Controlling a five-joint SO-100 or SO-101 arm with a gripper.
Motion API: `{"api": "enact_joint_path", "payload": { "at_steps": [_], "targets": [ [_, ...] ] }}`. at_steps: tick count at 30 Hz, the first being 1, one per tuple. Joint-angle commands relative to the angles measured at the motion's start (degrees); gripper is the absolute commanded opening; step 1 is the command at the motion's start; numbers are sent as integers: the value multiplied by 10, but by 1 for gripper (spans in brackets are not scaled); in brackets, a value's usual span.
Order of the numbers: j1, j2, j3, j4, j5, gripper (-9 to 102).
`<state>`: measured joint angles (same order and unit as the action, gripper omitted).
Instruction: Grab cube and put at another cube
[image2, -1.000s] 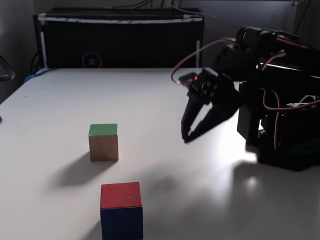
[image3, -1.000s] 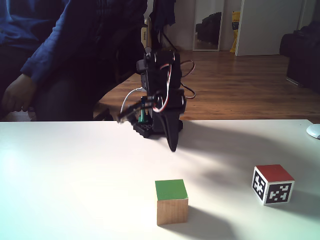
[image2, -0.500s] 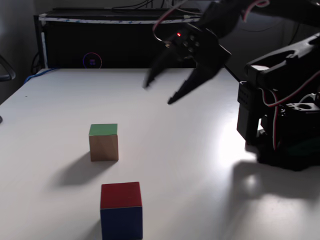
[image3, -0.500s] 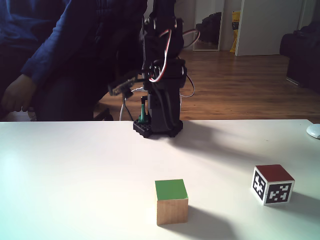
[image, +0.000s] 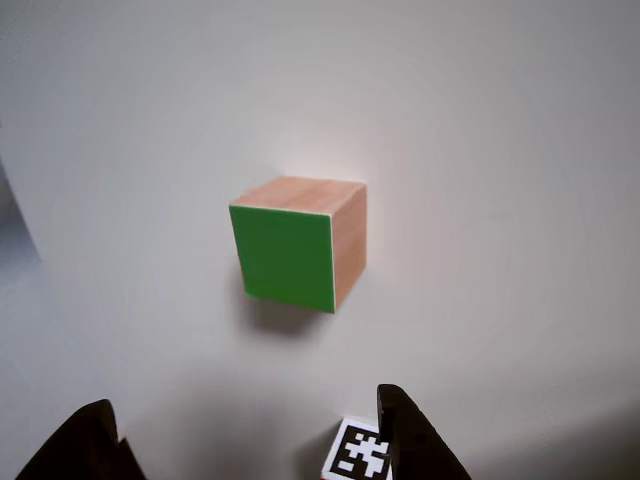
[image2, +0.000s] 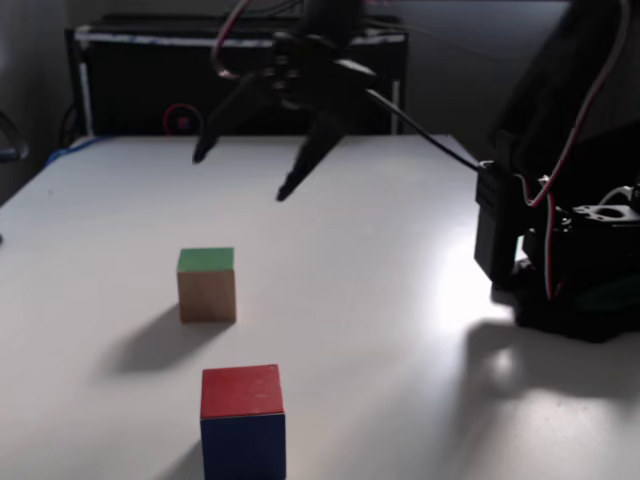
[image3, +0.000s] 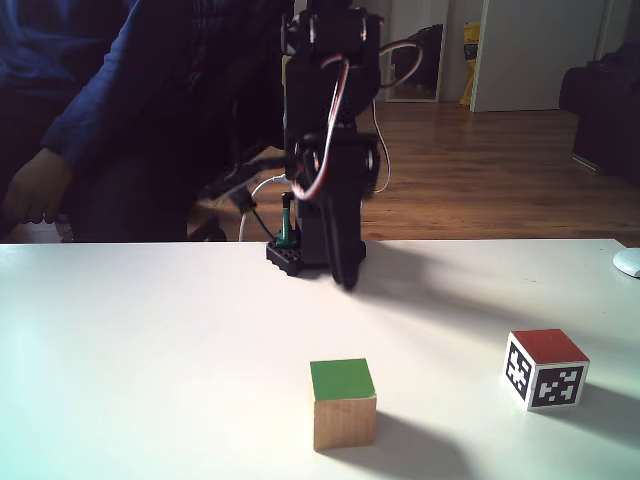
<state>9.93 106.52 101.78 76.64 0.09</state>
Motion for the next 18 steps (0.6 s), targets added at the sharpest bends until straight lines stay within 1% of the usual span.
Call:
{"api": "enact_joint_path", "payload": {
  "at_steps": [1,11,18],
  "targets": [
    [1,-79,-86,18,4,42],
    [-10,-171,-120,25,10,44],
    [5,-236,-171,25,7,45]
  ]
}}
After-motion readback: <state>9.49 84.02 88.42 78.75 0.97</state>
